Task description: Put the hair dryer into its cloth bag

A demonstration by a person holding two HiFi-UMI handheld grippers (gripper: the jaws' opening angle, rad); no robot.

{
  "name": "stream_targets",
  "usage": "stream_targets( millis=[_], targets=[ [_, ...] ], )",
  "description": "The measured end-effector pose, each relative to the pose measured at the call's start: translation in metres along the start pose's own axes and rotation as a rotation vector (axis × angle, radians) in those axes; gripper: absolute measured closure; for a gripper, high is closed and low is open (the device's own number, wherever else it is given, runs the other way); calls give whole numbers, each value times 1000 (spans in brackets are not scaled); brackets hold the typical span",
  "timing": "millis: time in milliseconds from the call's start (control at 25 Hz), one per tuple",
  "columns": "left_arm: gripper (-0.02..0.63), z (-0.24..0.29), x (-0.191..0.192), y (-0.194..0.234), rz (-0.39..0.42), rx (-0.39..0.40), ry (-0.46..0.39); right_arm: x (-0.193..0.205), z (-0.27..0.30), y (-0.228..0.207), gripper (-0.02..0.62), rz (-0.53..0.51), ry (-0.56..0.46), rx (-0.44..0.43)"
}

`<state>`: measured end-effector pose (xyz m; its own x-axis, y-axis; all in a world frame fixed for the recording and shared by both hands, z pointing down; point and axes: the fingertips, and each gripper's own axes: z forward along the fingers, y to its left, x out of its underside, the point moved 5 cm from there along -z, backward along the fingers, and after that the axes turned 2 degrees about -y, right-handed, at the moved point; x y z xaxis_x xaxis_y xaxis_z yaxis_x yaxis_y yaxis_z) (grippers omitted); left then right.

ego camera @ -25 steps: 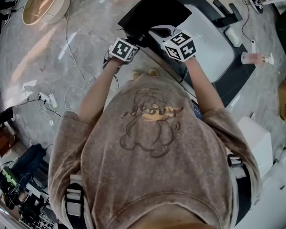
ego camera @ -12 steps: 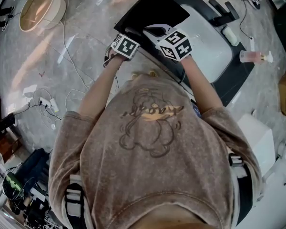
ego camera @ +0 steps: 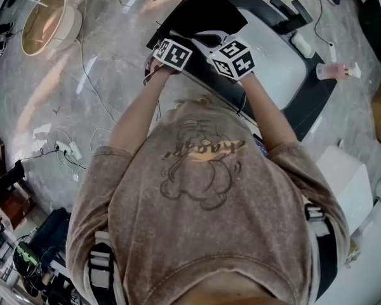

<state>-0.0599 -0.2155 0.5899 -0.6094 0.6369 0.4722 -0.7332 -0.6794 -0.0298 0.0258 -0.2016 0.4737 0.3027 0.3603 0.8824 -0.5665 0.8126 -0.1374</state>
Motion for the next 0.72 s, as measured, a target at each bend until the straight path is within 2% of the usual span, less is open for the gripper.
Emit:
stream_targets(
  millis=[240, 720],
  targets=[
    [364, 13, -4, -1, 4, -22, -1, 11, 0, -4, 572, 26, 17, 19],
    [364, 20, -5, 4, -22, -9, -24, 20, 1, -6, 572, 61, 21, 54]
  ],
)
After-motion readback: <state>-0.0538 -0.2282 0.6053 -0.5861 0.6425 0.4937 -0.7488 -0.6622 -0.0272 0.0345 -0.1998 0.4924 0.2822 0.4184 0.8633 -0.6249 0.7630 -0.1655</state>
